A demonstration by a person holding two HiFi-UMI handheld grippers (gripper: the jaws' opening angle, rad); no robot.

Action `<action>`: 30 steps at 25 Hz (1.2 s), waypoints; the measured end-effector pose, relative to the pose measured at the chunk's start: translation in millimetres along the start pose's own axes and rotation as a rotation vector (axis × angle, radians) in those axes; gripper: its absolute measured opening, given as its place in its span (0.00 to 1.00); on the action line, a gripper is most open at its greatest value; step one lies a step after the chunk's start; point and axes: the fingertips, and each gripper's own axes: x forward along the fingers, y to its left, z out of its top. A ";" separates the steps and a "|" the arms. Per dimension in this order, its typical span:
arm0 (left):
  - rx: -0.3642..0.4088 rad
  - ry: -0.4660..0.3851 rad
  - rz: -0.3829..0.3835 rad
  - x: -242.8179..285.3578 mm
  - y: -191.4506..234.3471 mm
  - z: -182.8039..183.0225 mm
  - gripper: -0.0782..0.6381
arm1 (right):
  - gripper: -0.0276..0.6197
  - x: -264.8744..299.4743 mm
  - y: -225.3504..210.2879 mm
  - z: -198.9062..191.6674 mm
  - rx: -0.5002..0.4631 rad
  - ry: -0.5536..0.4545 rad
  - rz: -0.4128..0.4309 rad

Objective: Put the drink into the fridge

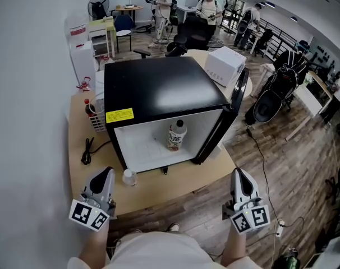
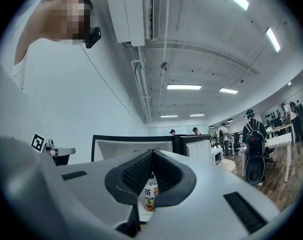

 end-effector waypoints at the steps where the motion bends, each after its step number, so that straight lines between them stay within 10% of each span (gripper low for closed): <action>1: 0.000 0.000 -0.001 0.3 -0.8 0.2 0.13 | 0.05 -0.5 -0.1 -0.1 -0.002 0.000 -0.001; 30: -0.010 0.011 0.008 -7.2 -13.9 -2.1 0.13 | 0.05 4.7 12.8 -8.8 0.085 -0.002 0.063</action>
